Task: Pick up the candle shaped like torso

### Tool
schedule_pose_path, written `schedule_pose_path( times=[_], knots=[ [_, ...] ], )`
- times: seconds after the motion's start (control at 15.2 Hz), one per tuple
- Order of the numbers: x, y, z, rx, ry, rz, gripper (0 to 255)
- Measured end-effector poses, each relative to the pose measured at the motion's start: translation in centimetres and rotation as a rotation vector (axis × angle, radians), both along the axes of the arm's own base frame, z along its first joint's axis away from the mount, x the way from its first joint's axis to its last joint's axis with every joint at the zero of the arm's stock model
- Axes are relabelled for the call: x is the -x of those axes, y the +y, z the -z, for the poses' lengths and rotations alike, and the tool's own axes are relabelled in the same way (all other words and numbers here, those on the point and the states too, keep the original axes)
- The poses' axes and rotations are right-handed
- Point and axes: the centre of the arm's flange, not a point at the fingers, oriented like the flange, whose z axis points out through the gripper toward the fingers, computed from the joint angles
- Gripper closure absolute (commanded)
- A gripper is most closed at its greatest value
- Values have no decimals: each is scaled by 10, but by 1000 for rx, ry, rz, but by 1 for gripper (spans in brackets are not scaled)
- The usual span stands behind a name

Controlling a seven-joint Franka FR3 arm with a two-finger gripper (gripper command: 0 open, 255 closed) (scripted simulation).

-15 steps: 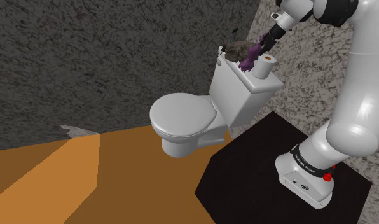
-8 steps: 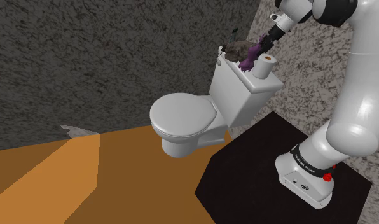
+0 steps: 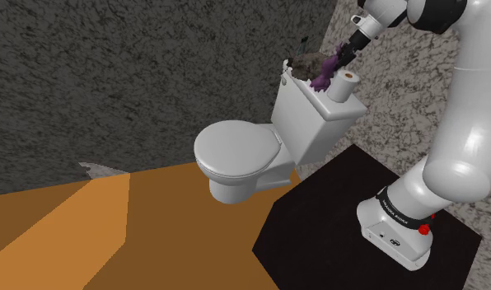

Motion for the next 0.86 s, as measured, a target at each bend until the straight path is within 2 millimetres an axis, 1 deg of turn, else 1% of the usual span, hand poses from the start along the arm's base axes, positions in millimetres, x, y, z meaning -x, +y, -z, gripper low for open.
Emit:
schedule_pose_path(
  times=[0.79,0.86],
  knots=[
    [-2,1,-64,0,0,0,255],
    [-1,0,-67,0,0,0,255]
  ],
)
